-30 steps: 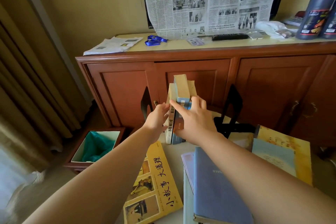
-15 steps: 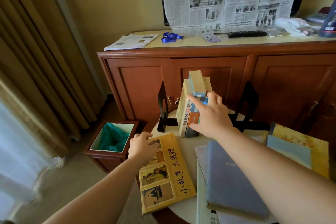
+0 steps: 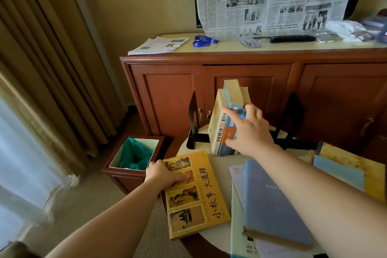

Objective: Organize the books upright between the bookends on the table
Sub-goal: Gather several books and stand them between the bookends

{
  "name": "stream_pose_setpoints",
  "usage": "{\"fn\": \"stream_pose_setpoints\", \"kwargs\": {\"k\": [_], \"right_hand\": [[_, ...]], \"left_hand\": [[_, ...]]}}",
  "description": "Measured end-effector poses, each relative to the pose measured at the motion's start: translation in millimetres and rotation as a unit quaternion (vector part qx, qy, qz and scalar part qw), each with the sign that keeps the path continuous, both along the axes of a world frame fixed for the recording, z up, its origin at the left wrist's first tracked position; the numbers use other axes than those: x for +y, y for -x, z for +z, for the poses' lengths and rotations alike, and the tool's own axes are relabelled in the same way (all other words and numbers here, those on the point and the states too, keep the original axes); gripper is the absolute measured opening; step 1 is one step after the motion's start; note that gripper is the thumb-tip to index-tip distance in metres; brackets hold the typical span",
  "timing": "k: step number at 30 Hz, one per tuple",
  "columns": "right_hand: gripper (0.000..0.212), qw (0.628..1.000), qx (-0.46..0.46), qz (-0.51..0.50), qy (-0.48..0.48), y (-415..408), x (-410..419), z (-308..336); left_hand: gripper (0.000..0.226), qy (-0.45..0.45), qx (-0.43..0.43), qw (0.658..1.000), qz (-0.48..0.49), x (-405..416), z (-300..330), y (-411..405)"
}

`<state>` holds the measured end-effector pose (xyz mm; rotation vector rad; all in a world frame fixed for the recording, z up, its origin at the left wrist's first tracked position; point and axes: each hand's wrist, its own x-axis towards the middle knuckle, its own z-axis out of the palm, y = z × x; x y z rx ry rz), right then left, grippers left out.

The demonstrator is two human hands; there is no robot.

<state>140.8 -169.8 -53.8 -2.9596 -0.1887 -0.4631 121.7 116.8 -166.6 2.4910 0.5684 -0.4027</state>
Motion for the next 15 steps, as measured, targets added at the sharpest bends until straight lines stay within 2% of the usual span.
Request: {"fn": "stream_pose_setpoints", "kwargs": {"k": [5,9,15], "right_hand": [[0.102,1.0,-0.003,-0.003,0.006,-0.4,1.2,-2.8],[0.104,1.0,0.0,-0.006,0.013,-0.6,1.9,-2.4],[0.107,1.0,0.02,-0.005,0.011,2.2,1.2,2.9]], "left_hand": [[0.12,0.034,-0.112,0.993,-0.019,-24.5,20.0,10.9],[0.089,0.153,-0.117,0.981,-0.02,-47.5,52.8,12.4],[0.052,0.176,-0.167,0.969,-0.055,-61.1,106.2,1.3]]}}
